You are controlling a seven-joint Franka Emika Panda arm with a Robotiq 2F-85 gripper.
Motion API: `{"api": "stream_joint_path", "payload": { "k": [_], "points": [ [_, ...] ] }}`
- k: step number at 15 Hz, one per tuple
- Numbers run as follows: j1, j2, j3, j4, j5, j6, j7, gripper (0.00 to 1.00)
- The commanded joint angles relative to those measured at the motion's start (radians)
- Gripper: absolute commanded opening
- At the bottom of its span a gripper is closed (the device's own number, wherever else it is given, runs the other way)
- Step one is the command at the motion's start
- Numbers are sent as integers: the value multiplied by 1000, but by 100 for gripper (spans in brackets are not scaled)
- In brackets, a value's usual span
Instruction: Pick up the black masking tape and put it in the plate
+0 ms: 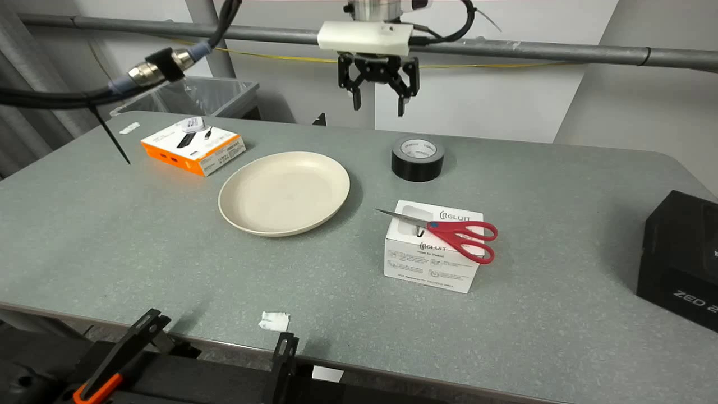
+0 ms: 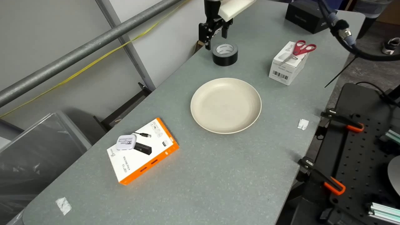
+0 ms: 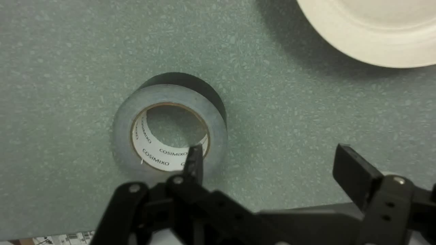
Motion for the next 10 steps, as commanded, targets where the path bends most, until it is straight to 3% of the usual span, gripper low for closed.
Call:
{"api": "stream_joint_path", "payload": {
  "k": [1, 6, 10],
  "points": [
    [-20, 173, 13, 182, -20, -9, 75, 100],
    [-31, 289, 11, 319, -14, -35, 119, 100],
    [-54, 325, 20, 364, -3, -62, 125, 100]
  ]
}}
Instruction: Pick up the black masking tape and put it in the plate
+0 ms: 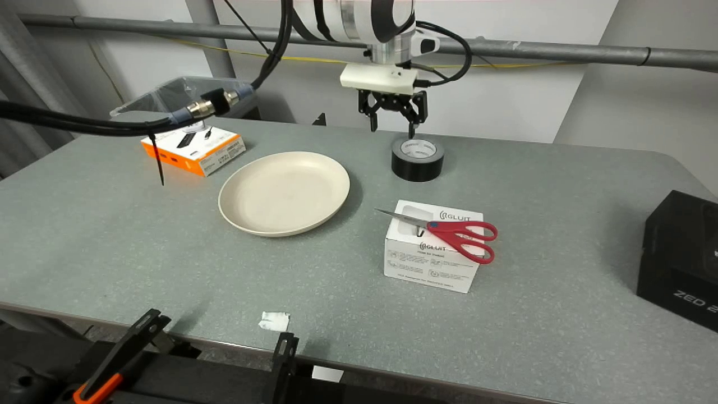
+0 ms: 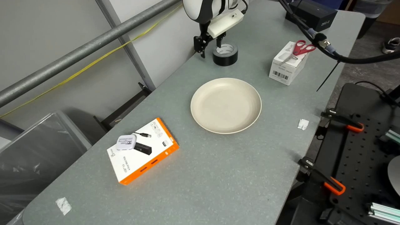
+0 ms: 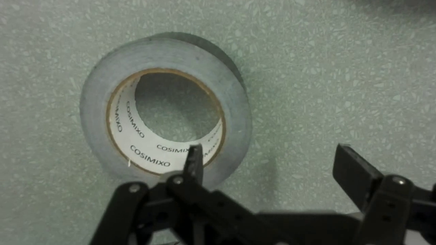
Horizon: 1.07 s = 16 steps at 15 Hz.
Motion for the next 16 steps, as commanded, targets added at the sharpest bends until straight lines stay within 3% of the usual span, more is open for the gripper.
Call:
{"api": "stream_joint_path", "payload": {
  "k": [1, 7, 10, 11, 13, 16],
  "points": [
    [-32, 45, 18, 80, -3, -60, 29, 100],
    [-60, 55, 36, 87, 9, -96, 23, 100],
    [-80, 81, 52, 108, 26, -130, 12, 90],
    [-85, 90, 58, 117, 32, -140, 11, 69],
    [-89, 99, 61, 127, 38, -143, 14, 64],
    [-94, 91, 69, 133, 41, -136, 7, 41]
  ]
}}
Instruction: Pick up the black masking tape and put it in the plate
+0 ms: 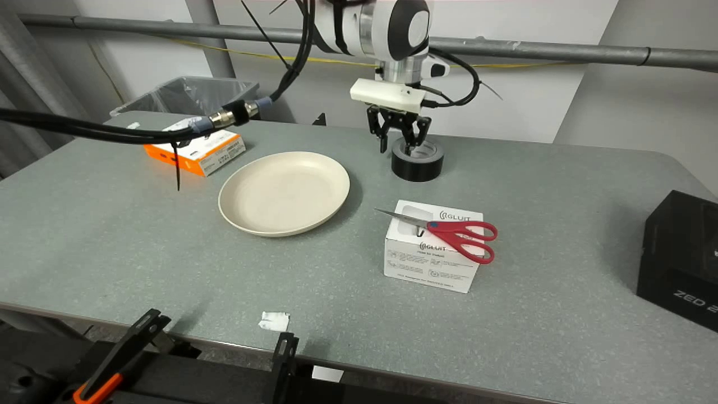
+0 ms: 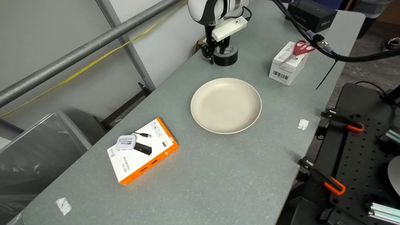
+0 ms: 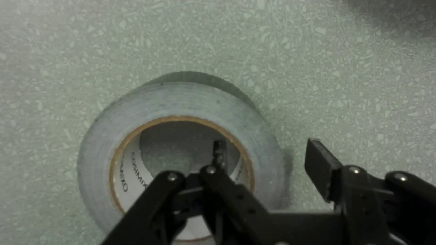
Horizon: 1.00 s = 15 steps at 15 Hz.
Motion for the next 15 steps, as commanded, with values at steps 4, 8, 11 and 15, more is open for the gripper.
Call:
{"api": "stream_joint_path", "payload": {
  "k": [4, 8, 11, 15],
  "points": [
    [-20, -32, 45, 48, 28, -48, -9, 9],
    [-4, -155, 85, -41, 44, -62, -40, 6],
    [7, -294, 127, -172, 41, -27, -104, 6],
    [34, -481, 174, -357, 35, -34, -202, 6]
  ]
}}
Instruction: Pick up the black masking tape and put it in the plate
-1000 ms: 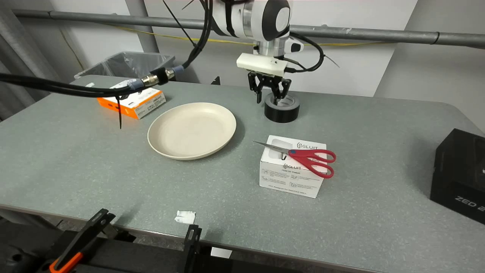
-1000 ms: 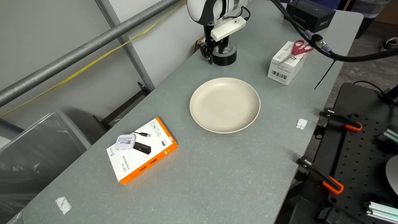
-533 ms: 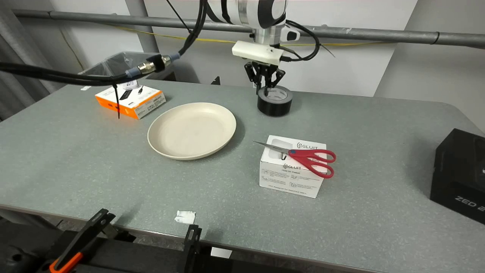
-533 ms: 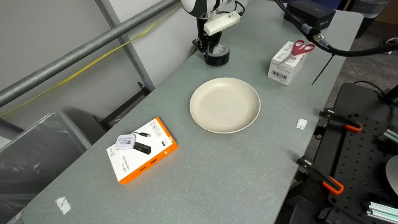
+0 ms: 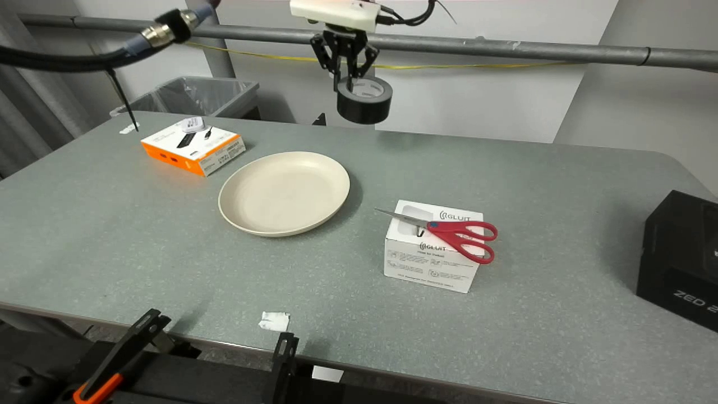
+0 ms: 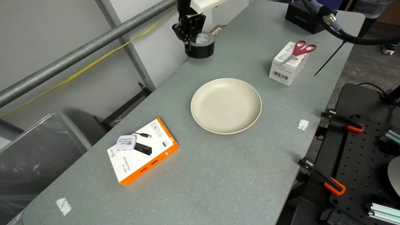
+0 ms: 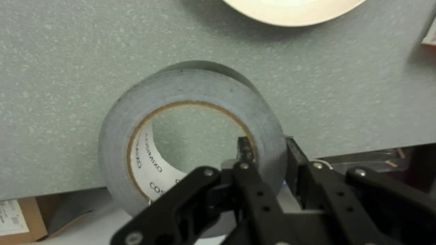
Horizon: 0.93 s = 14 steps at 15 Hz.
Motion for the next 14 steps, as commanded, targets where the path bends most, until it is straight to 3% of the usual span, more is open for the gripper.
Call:
{"api": "stream_joint_path", "payload": {
  "k": [1, 4, 5, 10, 11, 14],
  "points": [
    [30, -222, 25, -238, 16, 0, -87, 6],
    [75, -363, 30, -393, -2, 2, -101, 6],
    [76, -229, 12, -255, 9, -4, -76, 26],
    [100, -336, 9, -374, 6, -4, -82, 26],
    [100, -336, 8, -375, 6, -4, -84, 6],
    [106, -322, 19, -412, 12, -4, -117, 6]
  ]
}}
